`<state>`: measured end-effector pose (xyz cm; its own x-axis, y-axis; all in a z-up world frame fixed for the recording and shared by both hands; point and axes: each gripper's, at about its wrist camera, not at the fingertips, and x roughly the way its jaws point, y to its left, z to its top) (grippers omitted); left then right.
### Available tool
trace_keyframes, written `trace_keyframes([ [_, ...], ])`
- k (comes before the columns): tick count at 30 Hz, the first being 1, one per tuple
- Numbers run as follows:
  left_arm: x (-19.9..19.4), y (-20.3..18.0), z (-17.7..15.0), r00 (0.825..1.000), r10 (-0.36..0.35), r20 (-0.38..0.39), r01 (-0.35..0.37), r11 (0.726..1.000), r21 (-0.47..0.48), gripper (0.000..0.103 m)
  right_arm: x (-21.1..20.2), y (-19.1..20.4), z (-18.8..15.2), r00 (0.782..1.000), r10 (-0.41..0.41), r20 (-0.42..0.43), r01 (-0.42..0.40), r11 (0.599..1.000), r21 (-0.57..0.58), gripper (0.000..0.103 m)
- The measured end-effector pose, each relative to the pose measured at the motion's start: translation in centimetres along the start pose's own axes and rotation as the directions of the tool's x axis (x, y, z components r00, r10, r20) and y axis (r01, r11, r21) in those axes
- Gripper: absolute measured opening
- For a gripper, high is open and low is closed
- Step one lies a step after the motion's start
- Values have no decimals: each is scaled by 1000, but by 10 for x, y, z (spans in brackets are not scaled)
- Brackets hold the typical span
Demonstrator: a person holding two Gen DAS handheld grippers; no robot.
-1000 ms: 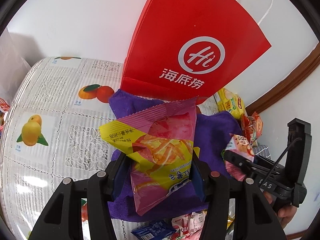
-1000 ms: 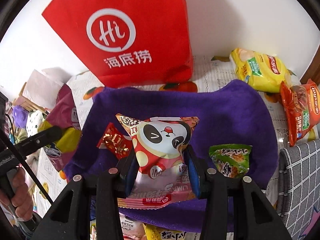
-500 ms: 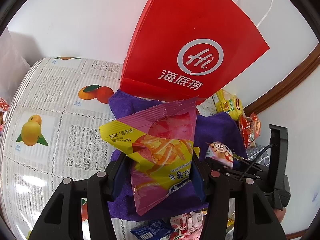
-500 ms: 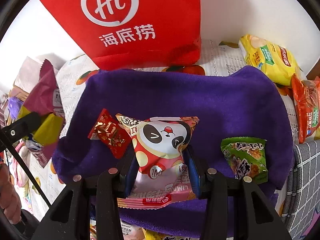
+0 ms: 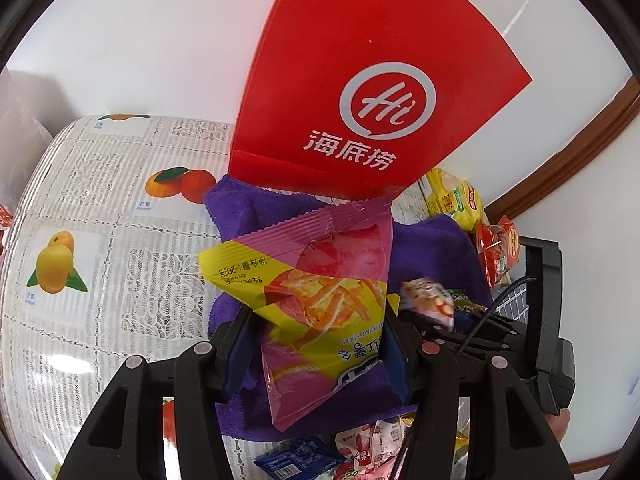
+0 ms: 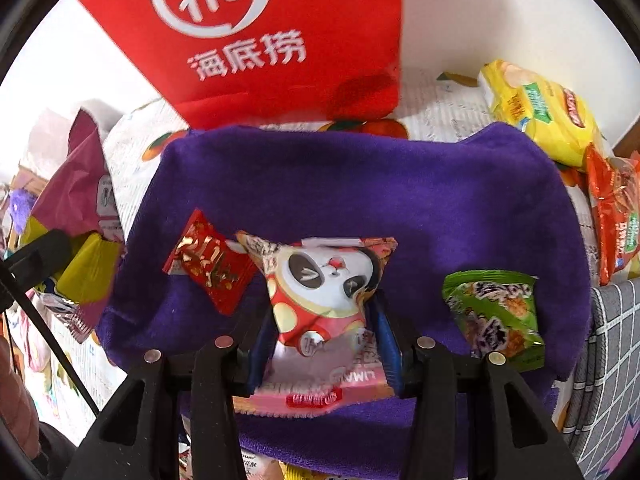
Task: Organize snacks
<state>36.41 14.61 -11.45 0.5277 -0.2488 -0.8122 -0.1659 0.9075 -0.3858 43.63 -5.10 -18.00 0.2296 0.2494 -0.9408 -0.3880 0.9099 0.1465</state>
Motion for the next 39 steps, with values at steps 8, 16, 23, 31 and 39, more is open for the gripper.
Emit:
trace_keyframes([
  [8, 6, -3, -4, 1000, 0, -12, 0, 1000, 14, 53, -16, 4, 0, 999, 0, 50, 2, 999, -37, 66],
  [16, 12, -5, -6, 999, -6, -33, 7, 1000, 21, 54, -54, -6, 0, 991, -13, 135, 17, 999, -28, 66],
  [23, 25, -13, -11, 998, 2, -65, 0, 999, 36, 54, -82, -23, 3, 975, -44, 219, 40, 999, 21, 66],
  [31, 37, -24, -16, 996, 21, -91, -15, 998, 63, 54, -99, -47, 2, 958, -69, 279, 42, 994, 102, 67],
  [39, 48, -37, -22, 991, 33, -128, -21, 995, 95, 54, -99, -71, 0, 959, 1, 282, -62, 976, 207, 67],
])
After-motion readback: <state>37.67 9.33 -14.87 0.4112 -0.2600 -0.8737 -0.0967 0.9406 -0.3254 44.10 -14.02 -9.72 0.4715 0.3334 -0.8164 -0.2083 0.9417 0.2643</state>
